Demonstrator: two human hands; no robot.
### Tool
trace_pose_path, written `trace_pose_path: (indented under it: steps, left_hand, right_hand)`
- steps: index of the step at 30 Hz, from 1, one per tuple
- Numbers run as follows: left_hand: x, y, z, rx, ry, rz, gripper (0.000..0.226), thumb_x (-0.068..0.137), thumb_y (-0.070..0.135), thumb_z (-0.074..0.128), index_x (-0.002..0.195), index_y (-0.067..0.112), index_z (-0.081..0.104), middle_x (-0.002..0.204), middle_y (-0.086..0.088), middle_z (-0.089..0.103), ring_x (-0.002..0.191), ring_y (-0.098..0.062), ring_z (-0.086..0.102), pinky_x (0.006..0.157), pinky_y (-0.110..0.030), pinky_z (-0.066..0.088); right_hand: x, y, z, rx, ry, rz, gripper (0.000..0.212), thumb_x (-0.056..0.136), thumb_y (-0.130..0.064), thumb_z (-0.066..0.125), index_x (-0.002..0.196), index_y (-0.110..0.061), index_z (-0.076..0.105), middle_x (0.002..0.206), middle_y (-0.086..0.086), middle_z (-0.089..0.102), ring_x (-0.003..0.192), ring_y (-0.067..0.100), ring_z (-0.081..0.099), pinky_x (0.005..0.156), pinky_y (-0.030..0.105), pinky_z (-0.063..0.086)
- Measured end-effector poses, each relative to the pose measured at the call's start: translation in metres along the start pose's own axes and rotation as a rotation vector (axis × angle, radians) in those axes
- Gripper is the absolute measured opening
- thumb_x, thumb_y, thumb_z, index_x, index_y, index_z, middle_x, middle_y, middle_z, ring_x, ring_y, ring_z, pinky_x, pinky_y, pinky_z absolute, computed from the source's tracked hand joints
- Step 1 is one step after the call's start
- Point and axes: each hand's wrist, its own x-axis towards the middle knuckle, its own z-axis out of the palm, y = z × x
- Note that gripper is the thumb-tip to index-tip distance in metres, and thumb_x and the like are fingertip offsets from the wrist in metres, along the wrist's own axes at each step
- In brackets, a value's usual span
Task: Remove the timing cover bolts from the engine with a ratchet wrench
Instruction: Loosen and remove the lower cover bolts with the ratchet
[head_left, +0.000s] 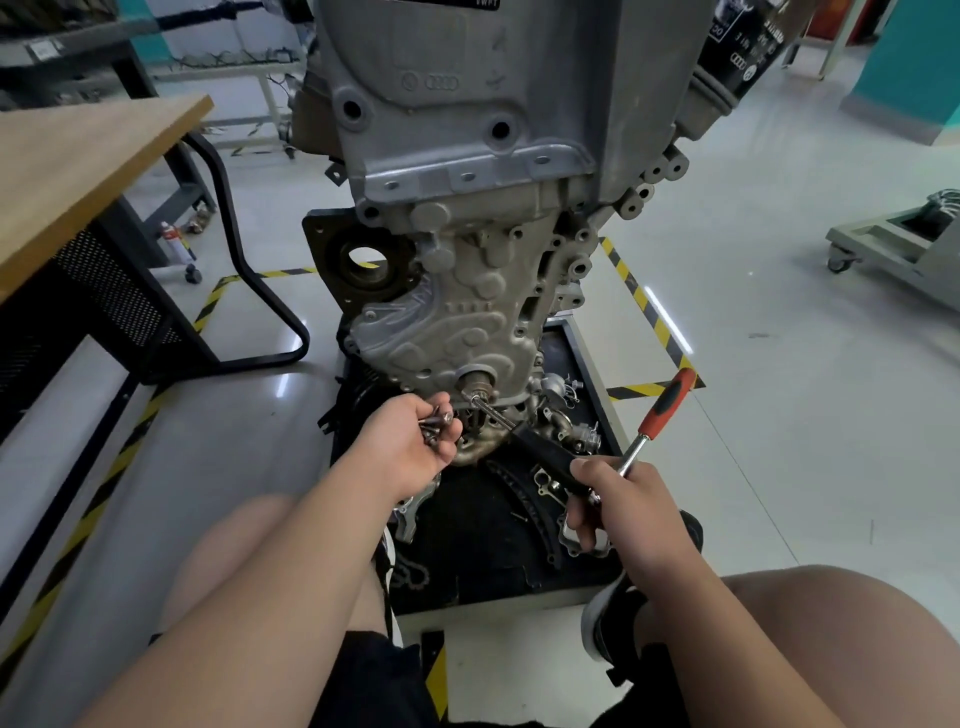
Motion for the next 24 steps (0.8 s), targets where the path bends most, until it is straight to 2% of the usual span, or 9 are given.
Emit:
trace_pose_path:
  steps: [4,7,11,14,18,22,24]
  left_hand:
    - [0.0,0.008,-0.013,0.028,-0.004,0.022,0.021,0.098,0.007,0.036,0.09,0.014,0.054,0.057,0.002,0.062,0.047,-0.012,0.061,0.037,-0.016,0.035]
    - [0.001,0.012,-0.02,0.044,-0.014,0.015,0.015,0.1,0.014,0.045,0.089,0.016,0.055,0.059,0.005,0.065,0.043,-0.008,0.056,0.033,-0.015,0.031]
    - [0.003,0.015,-0.028,0.029,0.01,0.011,0.014,0.099,0.023,0.051,0.088,0.018,0.057,0.059,0.008,0.065,0.038,-0.005,0.047,0.031,-0.014,0.026]
    - [0.003,0.016,-0.031,0.02,0.018,-0.004,0.019,0.098,0.028,0.054,0.082,0.02,0.06,0.054,0.008,0.057,0.038,-0.005,0.044,0.031,-0.013,0.026]
    - [0.004,0.016,-0.033,0.039,0.05,-0.017,0.023,0.099,0.03,0.053,0.081,0.019,0.061,0.05,0.007,0.045,0.044,-0.007,0.039,0.031,-0.015,0.027]
    - [0.005,0.014,-0.035,0.072,0.083,-0.029,0.02,0.1,0.027,0.05,0.081,0.018,0.055,0.056,0.006,0.051,0.041,-0.006,0.041,0.031,-0.014,0.025]
    - [0.005,0.014,-0.037,0.059,0.108,-0.04,0.02,0.1,0.025,0.049,0.081,0.018,0.051,0.06,0.006,0.055,0.041,-0.006,0.041,0.031,-0.013,0.024]
  right_hand:
    - [-0.001,-0.004,-0.002,0.03,-0.032,-0.055,0.035,0.089,-0.026,0.052,0.057,-0.018,0.063,0.054,0.013,0.059,0.042,0.024,0.047,0.05,0.031,0.044]
    - [-0.001,-0.004,0.0,0.049,-0.053,-0.067,0.033,0.078,-0.037,0.051,0.053,-0.021,0.064,0.054,0.013,0.059,0.046,0.027,0.049,0.052,0.03,0.045]
    - [0.0,0.001,0.001,0.064,-0.08,-0.071,0.033,0.071,-0.046,0.052,0.053,-0.021,0.063,0.048,0.011,0.055,0.059,0.035,0.053,0.068,0.043,0.046]
    - [0.002,0.005,0.003,0.096,-0.103,-0.068,0.033,0.071,-0.047,0.052,0.059,-0.02,0.067,0.047,0.012,0.053,0.059,0.036,0.053,0.075,0.05,0.048]
    - [0.004,0.008,0.004,0.107,-0.108,-0.059,0.032,0.071,-0.046,0.053,0.072,-0.021,0.072,0.048,0.012,0.053,0.058,0.034,0.052,0.078,0.055,0.048]
    - [0.003,0.008,0.006,0.086,-0.111,-0.059,0.033,0.07,-0.046,0.054,0.065,-0.016,0.067,0.048,0.013,0.053,0.056,0.035,0.051,0.078,0.059,0.047]
    - [0.003,0.009,0.007,0.067,-0.119,-0.062,0.035,0.069,-0.046,0.054,0.063,-0.012,0.064,0.048,0.013,0.053,0.056,0.036,0.051,0.073,0.054,0.047]
